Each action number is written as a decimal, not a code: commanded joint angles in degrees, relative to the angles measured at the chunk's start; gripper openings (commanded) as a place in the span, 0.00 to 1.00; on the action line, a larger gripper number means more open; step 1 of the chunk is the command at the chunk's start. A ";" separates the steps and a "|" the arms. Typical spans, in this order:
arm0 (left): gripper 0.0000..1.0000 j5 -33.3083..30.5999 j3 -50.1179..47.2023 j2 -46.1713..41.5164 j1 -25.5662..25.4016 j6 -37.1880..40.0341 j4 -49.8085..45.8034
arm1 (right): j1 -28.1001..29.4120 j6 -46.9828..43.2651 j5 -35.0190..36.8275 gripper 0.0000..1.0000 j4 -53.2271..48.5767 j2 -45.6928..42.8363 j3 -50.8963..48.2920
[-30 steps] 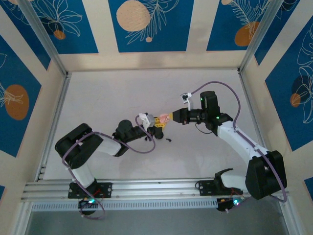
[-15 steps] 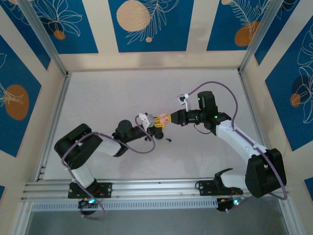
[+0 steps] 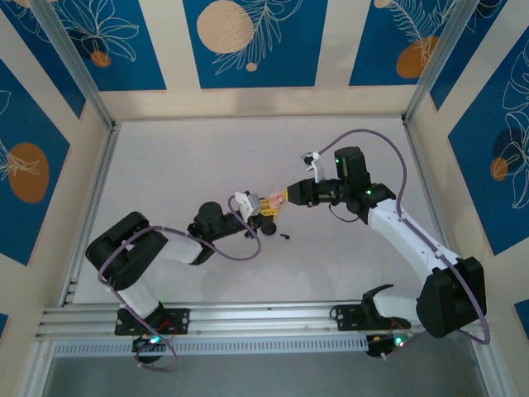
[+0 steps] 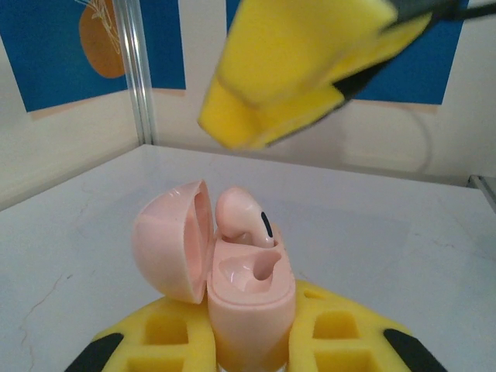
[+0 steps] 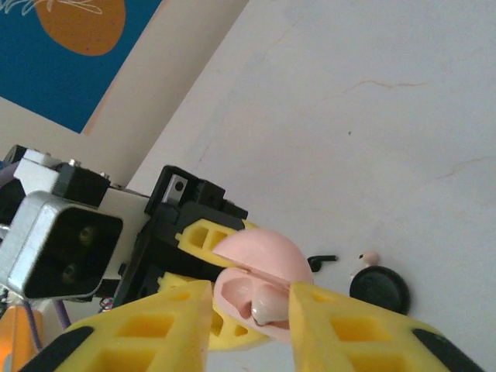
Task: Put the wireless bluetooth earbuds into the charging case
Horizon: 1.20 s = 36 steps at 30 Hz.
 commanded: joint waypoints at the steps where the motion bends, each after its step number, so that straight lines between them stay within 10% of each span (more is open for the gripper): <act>1: 0.05 0.30 -0.36 -2.17 -0.37 2.45 -1.91 | 1.65 -1.52 7.21 0.37 -7.67 0.23 4.00; 36: 0.06 -0.08 -0.58 -5.81 -0.42 4.18 -4.26 | 4.69 -2.21 11.05 0.35 -12.99 7.01 3.75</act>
